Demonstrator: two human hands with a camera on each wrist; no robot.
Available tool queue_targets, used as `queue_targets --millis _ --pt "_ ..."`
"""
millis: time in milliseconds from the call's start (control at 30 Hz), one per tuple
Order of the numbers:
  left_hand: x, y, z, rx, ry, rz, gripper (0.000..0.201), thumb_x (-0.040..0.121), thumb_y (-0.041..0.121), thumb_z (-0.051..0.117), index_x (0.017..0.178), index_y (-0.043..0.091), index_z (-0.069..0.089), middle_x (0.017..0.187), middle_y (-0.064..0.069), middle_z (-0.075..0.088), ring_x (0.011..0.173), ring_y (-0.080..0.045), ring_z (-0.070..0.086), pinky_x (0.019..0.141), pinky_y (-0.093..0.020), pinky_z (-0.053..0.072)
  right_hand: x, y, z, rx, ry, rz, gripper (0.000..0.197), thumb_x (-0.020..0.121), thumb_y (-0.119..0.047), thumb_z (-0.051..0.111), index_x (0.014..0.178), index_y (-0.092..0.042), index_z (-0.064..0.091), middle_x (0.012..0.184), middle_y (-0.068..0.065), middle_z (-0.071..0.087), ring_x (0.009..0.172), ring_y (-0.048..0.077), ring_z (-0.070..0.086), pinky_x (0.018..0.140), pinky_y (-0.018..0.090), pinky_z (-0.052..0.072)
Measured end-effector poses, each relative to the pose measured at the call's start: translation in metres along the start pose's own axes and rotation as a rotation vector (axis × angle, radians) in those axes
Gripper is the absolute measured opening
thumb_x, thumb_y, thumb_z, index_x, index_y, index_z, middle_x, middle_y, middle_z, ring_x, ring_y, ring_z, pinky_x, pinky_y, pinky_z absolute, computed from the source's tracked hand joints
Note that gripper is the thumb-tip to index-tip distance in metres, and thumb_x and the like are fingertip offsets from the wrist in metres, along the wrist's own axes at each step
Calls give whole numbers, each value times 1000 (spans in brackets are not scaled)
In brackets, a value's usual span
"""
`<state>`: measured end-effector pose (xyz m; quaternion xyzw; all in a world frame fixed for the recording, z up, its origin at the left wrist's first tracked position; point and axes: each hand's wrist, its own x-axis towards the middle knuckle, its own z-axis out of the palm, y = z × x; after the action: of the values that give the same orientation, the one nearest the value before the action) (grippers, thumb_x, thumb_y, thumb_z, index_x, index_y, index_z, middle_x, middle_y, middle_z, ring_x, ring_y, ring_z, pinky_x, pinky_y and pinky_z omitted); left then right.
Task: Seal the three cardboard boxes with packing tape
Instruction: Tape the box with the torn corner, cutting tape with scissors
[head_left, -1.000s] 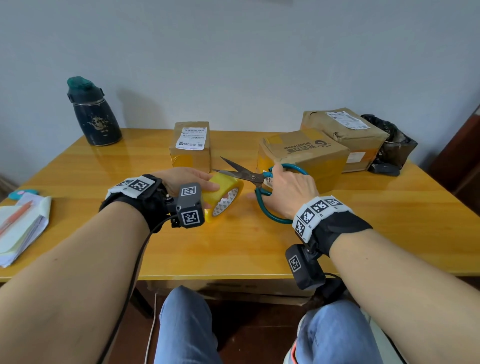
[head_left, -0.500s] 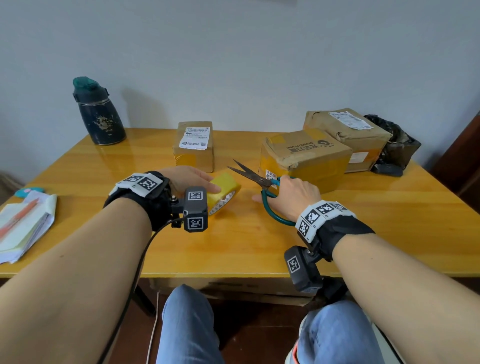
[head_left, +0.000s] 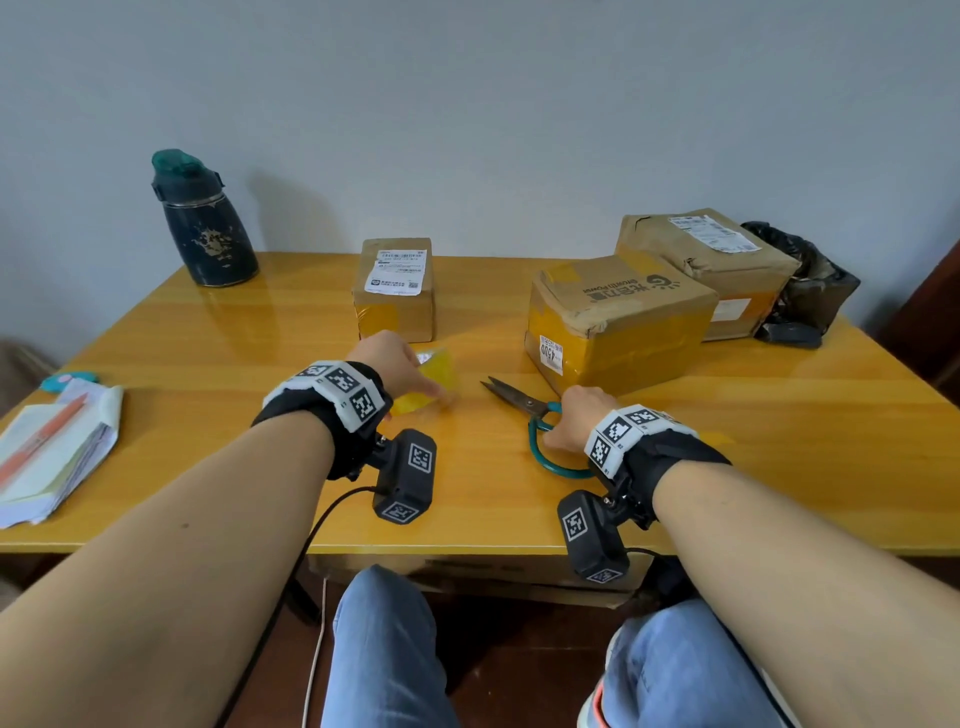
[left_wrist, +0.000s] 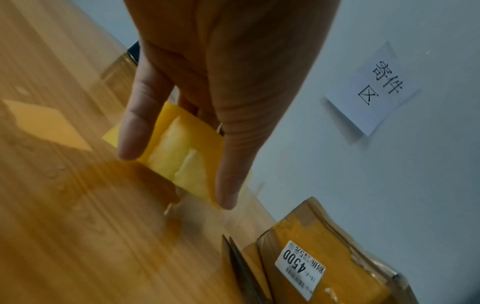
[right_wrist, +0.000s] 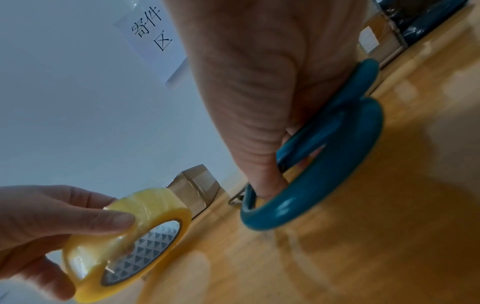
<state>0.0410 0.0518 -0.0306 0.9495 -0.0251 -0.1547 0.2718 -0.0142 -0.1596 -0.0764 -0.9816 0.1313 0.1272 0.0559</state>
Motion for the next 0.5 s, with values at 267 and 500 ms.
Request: queue_targets --millis 267,500 --pt "9 1 15 280 -103 -31 50 75 52 74 93 6 63 86 -13 63 83 -23 63 59 -28 44 11 -5 -4 9 -37 -40 41 80 -35 73 66 -14 41 66 1 46 58 15 45 45 23 32" --pt "6 21 2 393 -53 -29 50 74 56 73 68 11 52 67 -2 55 58 -14 50 52 -24 40 11 -2 -10 -8 -85 -45 46 81 -43 71 62 -15 40 60 0 41 51 14 40 46 24 31"
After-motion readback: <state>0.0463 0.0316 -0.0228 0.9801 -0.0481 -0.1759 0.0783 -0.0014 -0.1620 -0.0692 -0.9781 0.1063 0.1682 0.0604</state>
